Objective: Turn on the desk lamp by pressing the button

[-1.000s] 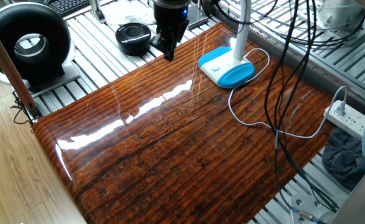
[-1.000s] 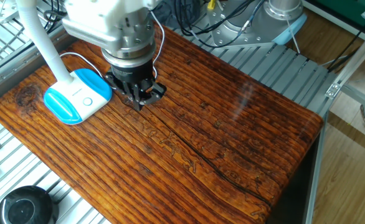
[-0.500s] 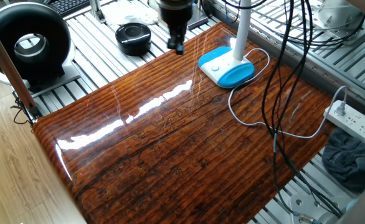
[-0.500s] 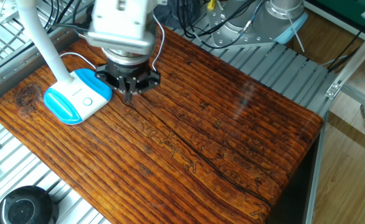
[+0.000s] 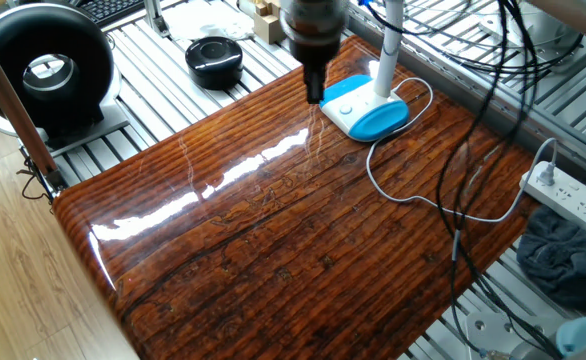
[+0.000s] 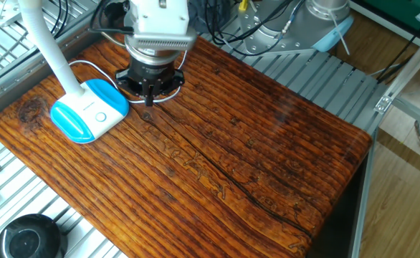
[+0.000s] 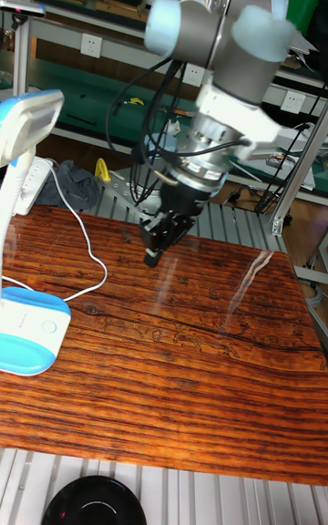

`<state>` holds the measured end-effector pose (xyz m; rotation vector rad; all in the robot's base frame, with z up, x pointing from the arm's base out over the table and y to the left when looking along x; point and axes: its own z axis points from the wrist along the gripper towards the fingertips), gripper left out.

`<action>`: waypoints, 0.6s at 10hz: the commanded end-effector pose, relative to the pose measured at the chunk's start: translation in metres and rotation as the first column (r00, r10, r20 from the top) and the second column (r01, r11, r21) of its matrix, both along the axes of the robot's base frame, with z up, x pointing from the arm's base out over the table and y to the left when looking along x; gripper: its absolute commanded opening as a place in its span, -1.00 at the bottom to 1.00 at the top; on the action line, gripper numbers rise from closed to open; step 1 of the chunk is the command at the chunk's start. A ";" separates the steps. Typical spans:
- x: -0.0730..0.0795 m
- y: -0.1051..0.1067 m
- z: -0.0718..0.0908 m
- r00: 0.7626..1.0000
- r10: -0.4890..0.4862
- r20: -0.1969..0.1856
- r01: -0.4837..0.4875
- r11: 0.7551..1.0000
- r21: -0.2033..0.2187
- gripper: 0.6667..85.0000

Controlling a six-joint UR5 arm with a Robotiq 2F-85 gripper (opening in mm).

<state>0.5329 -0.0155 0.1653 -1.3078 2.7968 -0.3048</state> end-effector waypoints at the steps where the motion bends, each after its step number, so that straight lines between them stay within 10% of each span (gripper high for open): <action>1: -0.003 -0.018 -0.013 0.997 0.079 0.020 -0.079 0.997 -0.023 -0.99; 6: -0.003 -0.023 -0.024 0.991 0.135 0.014 -0.134 0.991 -0.016 -0.99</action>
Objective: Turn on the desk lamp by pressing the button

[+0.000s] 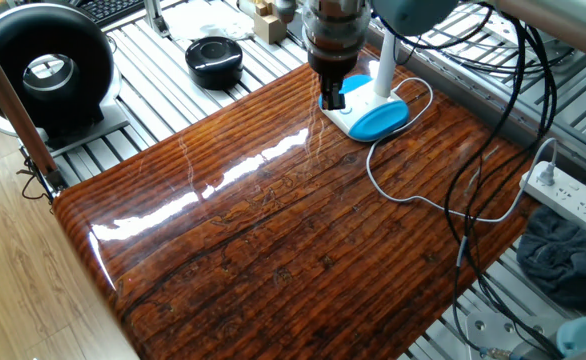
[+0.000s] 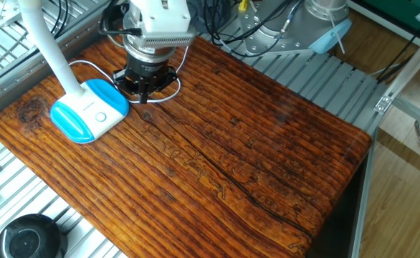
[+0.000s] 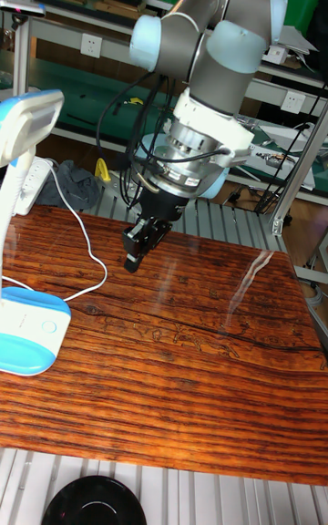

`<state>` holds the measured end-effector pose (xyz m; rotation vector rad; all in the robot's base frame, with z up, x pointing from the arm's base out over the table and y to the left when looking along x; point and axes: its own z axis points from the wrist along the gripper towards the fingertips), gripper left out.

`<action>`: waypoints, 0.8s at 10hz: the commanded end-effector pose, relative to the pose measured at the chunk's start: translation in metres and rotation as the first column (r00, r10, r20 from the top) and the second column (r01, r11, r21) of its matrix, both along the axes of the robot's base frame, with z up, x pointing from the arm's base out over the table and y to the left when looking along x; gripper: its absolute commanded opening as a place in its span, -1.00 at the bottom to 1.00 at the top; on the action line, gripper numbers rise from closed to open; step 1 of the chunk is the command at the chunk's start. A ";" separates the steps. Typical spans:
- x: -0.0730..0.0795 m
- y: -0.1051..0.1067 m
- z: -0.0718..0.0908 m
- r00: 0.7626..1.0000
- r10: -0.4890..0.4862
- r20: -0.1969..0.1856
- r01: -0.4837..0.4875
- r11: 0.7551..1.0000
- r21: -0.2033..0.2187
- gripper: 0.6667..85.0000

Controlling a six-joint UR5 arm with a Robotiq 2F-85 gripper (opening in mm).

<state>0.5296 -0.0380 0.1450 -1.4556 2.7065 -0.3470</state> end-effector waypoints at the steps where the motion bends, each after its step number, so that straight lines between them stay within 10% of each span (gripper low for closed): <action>1: -0.005 0.002 -0.005 1.000 0.006 -0.013 -0.006 1.000 0.023 -0.99; 3: -0.026 -0.004 -0.006 0.993 -0.091 -0.080 0.092 0.996 0.007 -0.99; 5: -0.032 -0.029 0.000 0.977 -0.204 -0.063 0.199 0.976 -0.087 -0.99; 8: -0.022 -0.017 -0.004 0.982 -0.181 -0.049 0.180 0.983 -0.032 -0.99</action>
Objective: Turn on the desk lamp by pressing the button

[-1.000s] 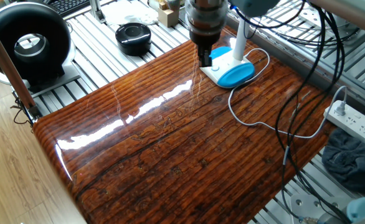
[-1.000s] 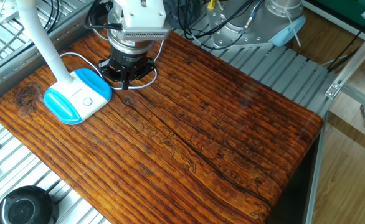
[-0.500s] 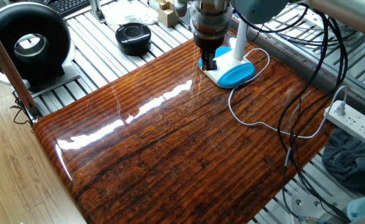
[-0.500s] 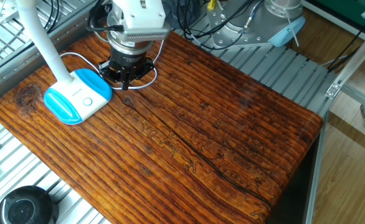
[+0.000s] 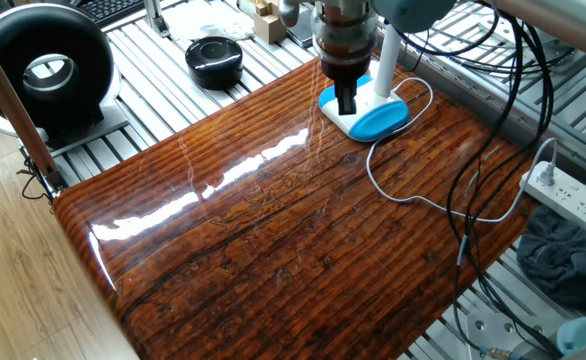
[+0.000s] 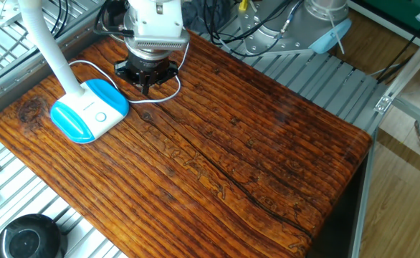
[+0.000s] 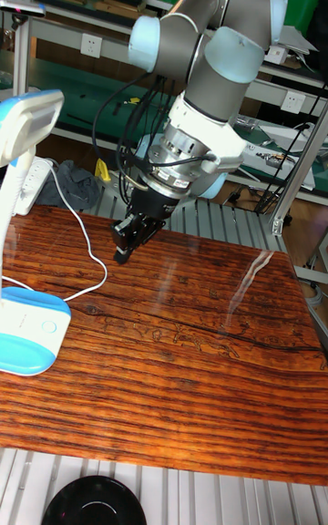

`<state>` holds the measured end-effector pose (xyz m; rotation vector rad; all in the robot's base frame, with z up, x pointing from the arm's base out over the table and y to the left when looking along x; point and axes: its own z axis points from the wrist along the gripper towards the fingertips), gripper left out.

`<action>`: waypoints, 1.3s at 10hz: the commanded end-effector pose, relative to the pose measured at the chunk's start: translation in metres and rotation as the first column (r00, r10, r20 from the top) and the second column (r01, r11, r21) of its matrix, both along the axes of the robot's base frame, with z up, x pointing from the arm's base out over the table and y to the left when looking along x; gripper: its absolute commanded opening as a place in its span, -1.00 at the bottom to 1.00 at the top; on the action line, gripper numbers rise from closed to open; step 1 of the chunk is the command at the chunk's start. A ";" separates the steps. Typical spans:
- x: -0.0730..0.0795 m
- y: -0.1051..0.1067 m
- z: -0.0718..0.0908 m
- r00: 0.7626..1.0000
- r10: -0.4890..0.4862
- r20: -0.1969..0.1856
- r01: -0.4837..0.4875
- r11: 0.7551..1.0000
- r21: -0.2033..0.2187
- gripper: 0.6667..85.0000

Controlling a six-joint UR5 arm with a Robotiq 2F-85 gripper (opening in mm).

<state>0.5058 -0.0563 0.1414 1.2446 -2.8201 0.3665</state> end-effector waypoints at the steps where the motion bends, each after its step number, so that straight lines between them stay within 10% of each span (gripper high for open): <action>1: 0.009 -0.007 -0.001 1.000 0.022 0.007 -0.021 1.000 -0.017 -0.99; 8: 0.017 -0.025 -0.013 0.993 0.114 -0.018 -0.115 0.982 -0.150 -0.99; 13: 0.018 -0.056 -0.032 0.992 0.121 -0.020 -0.122 0.990 -0.068 -0.99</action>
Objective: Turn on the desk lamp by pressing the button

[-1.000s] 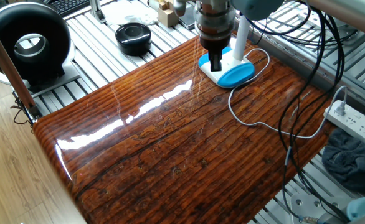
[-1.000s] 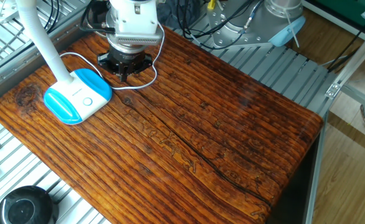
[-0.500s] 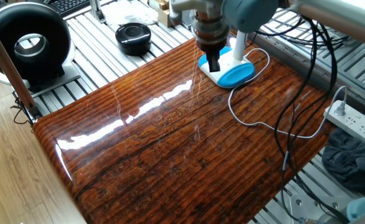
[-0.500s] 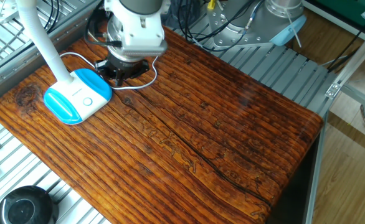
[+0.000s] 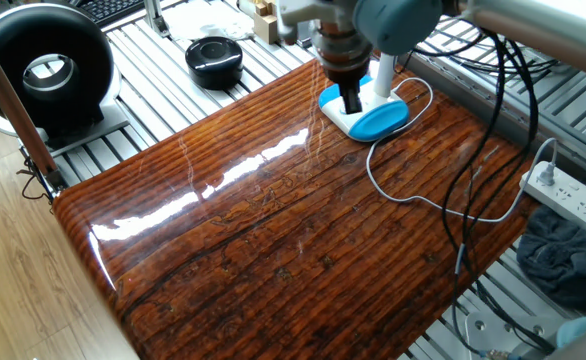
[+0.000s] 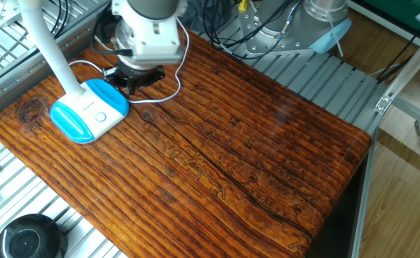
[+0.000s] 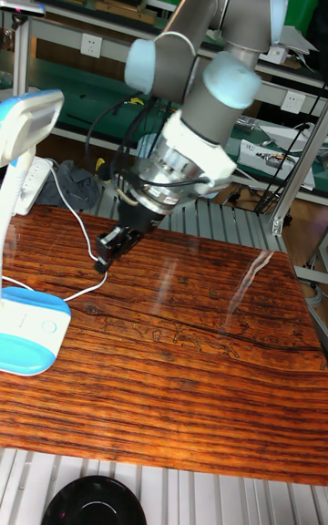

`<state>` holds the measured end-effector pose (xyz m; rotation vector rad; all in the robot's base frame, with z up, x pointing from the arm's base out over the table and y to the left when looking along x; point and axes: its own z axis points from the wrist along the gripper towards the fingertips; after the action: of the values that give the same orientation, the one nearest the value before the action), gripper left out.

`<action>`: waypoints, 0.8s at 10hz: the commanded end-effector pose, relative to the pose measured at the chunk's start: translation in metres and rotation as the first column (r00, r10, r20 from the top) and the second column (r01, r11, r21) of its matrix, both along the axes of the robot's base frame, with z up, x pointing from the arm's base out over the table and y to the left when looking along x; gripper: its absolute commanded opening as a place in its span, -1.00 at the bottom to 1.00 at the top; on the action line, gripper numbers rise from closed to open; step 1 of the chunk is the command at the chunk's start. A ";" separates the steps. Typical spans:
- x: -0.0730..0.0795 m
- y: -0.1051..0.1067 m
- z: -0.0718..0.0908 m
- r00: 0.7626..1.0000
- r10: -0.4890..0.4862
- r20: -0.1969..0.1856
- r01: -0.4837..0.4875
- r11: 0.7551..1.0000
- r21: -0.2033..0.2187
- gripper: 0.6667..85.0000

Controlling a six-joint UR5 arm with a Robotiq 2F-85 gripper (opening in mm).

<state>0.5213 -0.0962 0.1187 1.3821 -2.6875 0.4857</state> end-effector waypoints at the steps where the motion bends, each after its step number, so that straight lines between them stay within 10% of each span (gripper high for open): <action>1: 0.004 -0.021 -0.013 1.000 0.017 0.004 -0.018 0.999 0.027 -0.99; 8: 0.011 -0.048 -0.016 1.000 0.007 0.004 -0.006 0.998 -0.063 -0.99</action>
<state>0.5280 -0.1372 0.1036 1.3985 -2.6456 0.5368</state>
